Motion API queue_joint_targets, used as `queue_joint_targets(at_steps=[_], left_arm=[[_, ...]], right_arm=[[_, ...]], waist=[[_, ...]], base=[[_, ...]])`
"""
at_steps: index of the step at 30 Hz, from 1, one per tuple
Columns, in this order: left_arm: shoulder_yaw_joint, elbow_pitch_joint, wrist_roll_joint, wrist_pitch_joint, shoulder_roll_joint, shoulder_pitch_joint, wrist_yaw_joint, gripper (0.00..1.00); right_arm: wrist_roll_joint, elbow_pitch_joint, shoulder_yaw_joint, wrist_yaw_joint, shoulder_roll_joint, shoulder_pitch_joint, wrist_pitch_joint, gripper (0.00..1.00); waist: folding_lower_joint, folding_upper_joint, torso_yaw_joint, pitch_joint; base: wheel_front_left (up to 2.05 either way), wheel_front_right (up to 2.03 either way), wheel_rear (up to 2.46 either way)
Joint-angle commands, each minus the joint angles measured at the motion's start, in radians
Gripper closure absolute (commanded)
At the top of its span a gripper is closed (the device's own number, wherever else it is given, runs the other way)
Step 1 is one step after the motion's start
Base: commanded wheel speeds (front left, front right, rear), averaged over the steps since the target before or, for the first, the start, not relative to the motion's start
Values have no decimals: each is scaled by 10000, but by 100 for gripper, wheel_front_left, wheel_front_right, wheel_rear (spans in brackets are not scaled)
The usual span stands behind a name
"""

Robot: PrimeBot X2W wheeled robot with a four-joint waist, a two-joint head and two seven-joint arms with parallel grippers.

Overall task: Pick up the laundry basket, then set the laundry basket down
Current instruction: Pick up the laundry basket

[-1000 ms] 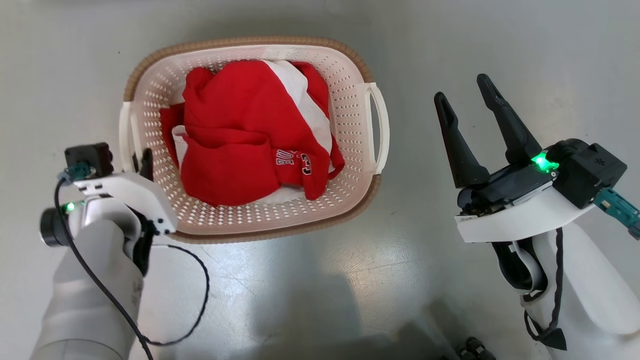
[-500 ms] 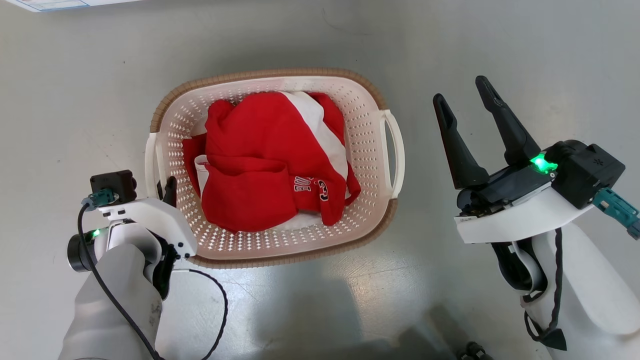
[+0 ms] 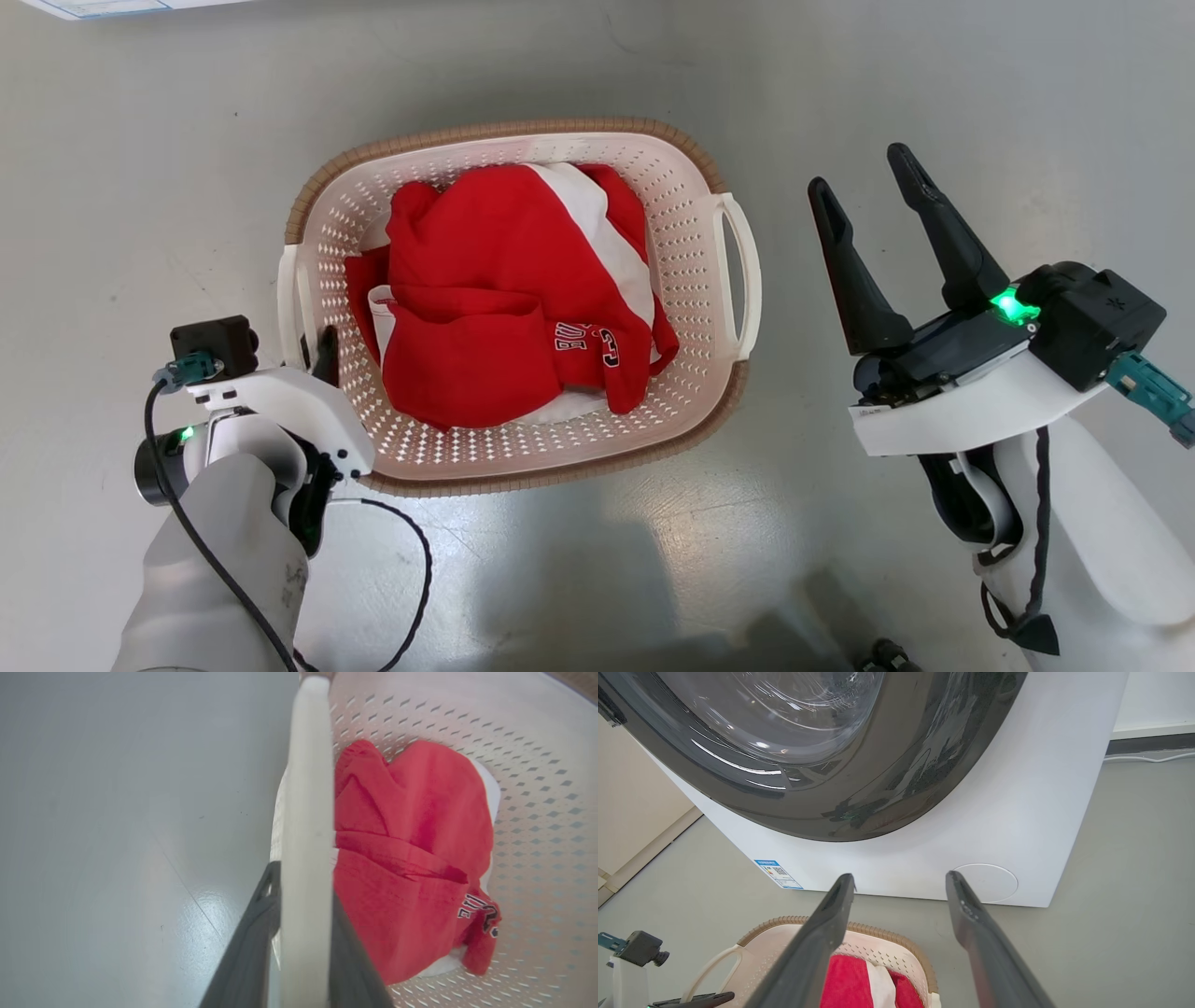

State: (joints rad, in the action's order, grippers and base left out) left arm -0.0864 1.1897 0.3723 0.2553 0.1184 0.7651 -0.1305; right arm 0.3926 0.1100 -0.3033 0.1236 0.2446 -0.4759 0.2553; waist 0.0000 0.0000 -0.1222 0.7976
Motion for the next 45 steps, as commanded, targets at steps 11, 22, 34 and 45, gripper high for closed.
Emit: queue_joint_targets(at_steps=[11, 22, 34, 45], left_arm=[[108, 90, 304, 65, 356, -251, -1, 0], [-9, -41, -49, 65, 556, -304, 161, 0], [-118, -681, -592, 65, 756, -826, 416, 0], [-2, -2165, -962, 65, 658, -1707, 251, 0]], right_arm=[[103, -107, -305, 71, 21, 227, 65, 0], [118, -11, -316, 71, 7, 239, 65, 0], [158, 179, -361, 71, -72, 378, 65, 0], [220, 490, -314, 71, -218, 782, 65, 0]], waist=[[0, 0, -24, -49], [0, 0, 36, -318], [0, 0, 117, -1247], [0, 0, 196, -2970]], base=[[0, 0, 0], [0, 0, 0], [0, 0, 0], [0, 0, 0]])
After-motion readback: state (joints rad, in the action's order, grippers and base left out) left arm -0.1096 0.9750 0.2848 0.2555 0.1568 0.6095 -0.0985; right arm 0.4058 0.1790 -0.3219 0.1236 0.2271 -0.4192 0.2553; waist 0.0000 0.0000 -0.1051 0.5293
